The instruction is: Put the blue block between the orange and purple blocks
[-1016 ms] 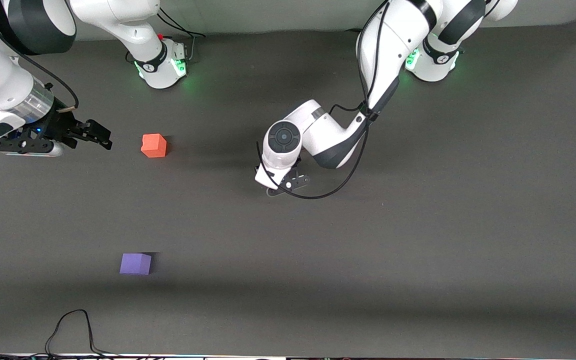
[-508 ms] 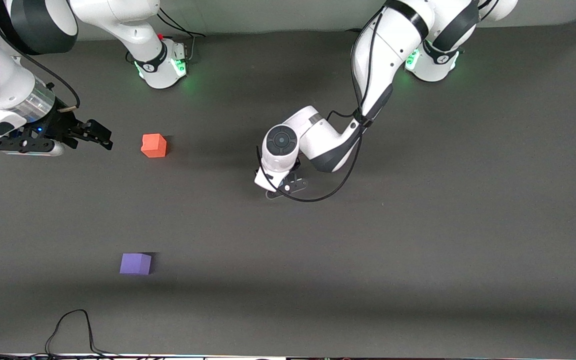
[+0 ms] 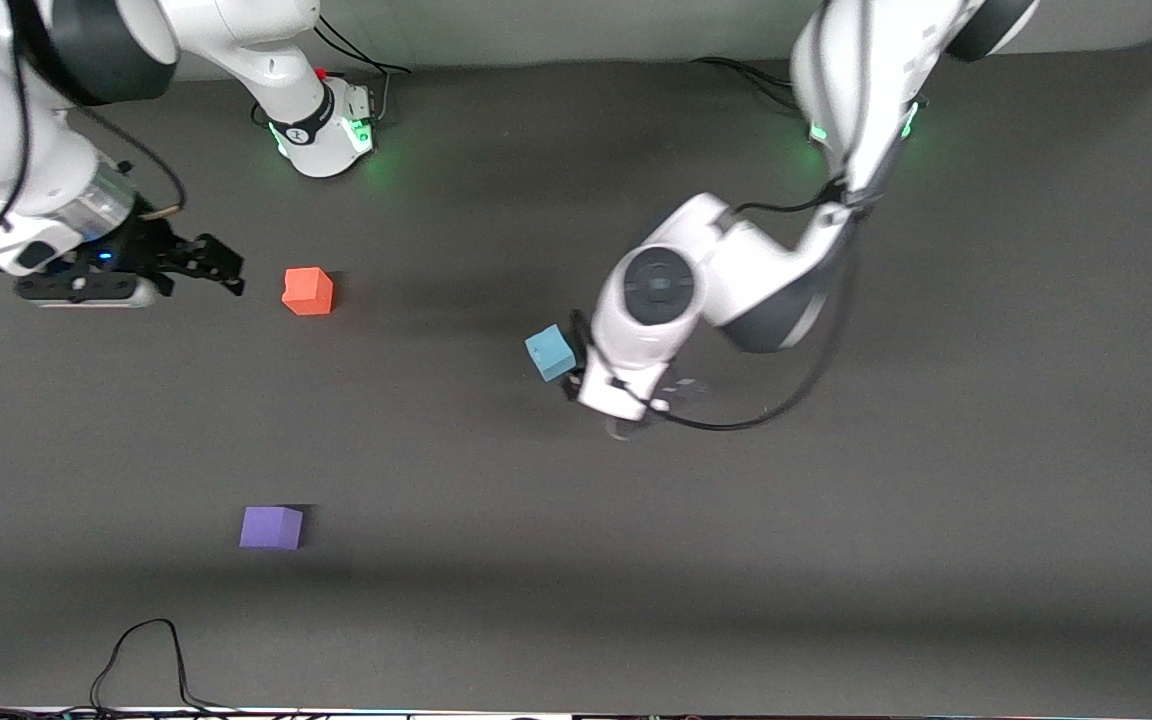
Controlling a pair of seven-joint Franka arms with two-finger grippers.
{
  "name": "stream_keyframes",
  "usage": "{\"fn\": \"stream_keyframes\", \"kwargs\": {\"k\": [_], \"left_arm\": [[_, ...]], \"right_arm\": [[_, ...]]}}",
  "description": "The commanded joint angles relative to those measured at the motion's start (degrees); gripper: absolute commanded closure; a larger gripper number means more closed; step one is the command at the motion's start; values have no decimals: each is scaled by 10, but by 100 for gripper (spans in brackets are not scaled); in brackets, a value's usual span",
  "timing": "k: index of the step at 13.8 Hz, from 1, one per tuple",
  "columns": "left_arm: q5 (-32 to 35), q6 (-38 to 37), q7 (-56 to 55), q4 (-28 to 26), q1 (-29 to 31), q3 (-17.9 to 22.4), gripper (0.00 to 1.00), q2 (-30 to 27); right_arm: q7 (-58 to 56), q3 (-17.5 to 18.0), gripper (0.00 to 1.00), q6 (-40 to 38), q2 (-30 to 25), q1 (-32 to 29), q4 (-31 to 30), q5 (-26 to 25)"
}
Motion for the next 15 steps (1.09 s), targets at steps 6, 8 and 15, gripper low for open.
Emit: {"fn": "stream_keyframes", "kwargs": {"k": [6,8,15], "left_arm": [[4,-149,393,-35,262,-2,0,-121],[6,-143,497,-60,335,-2,0,-132],[45,-31,613,-211,437,-1,0,-184]], "right_arm": [[0,206,0,173,139,9,32,78],[0,255,0,229,197,11,39,55],[214,312,0,389,410,23,66,-199]]}}
